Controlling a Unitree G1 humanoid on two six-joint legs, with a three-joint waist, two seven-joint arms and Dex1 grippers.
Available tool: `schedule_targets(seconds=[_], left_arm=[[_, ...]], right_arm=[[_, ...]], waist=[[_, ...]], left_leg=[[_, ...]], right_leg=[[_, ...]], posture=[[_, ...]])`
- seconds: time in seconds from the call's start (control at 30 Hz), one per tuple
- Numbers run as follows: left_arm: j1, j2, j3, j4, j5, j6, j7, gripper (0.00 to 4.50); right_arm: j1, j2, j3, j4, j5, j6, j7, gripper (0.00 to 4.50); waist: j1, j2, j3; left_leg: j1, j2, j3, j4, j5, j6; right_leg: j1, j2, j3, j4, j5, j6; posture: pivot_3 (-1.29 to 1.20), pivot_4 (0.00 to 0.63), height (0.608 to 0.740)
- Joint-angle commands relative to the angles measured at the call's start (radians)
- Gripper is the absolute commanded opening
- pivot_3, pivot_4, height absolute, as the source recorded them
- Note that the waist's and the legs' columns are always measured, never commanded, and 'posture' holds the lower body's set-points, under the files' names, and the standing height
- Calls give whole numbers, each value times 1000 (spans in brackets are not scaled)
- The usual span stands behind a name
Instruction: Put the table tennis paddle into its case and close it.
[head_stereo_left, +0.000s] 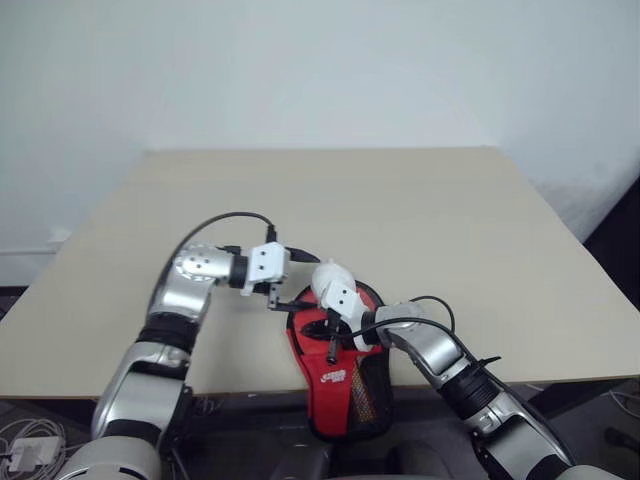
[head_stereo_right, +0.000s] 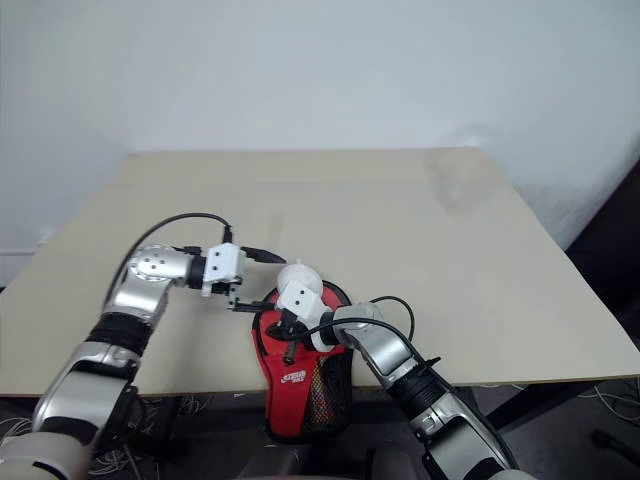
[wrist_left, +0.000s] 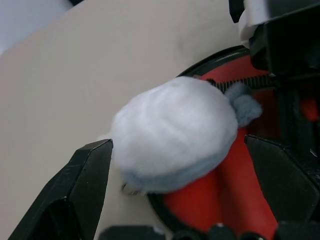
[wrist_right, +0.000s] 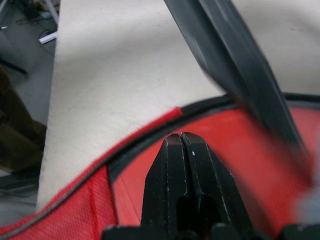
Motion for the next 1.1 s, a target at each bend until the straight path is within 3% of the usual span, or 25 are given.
schedule_targets(seconds=[0.03,0.13,0.23,0.4,0.6,0.77,0.8,0.9,1.1], left_arm=[[43,57,79,-161,-100,155,16,4484],[105,84,130,-267,-178,295,38,4484],[186,85,164,-366,-230,395,82,3907],[346,59,173,-506,-270,480,153,2201],[429,5,145,-545,-265,508,212,24],[450,-31,103,-546,-242,499,234,24],[452,-35,94,-548,-238,497,237,4],[451,-44,44,-541,-214,490,228,0],[410,-59,-15,-507,-207,505,200,0]], right_arm=[[-3,-15,0,25,-15,11,6,0],[-1,-24,0,10,-13,16,13,0],[7,-57,-9,-32,-4,31,36,0],[20,-151,-45,-128,21,68,81,0],[24,-266,-93,-240,50,98,123,0],[11,-334,-132,-293,75,114,156,0],[6,-342,-137,-299,76,115,157,180],[-33,-351,-174,-305,94,137,157,883],[-98,-336,-196,-292,107,159,139,2963]], waist=[[-4,1,0],[-6,1,0],[-5,1,0],[-3,2,1],[-2,2,1],[-3,2,1],[-3,2,1],[-4,3,2],[-2,3,2]], left_leg=[[0,0,0,0,0,0],[1,0,1,-1,0,0],[1,0,1,-1,0,0],[1,0,3,-1,0,0],[-1,0,3,-1,0,0],[-2,1,4,-1,0,0],[-2,1,4,-1,0,0],[-2,1,4,-1,0,0],[-3,1,4,-1,0,0]], right_leg=[[0,0,0,0,0,0],[0,1,2,0,0,0],[0,0,3,0,0,0],[-1,0,5,0,0,0],[-2,-2,5,0,-1,-1],[-4,-3,6,-1,-1,-1],[-4,-3,6,-1,-1,-2],[-4,-3,6,-2,-1,-2],[-4,-3,6,-2,-1,-2]], posture=[[0,0,707],[0,0,707],[0,0,707],[0,0,707],[0,0,707],[0,0,707],[0,0,707],[0,0,707],[0,0,707]])
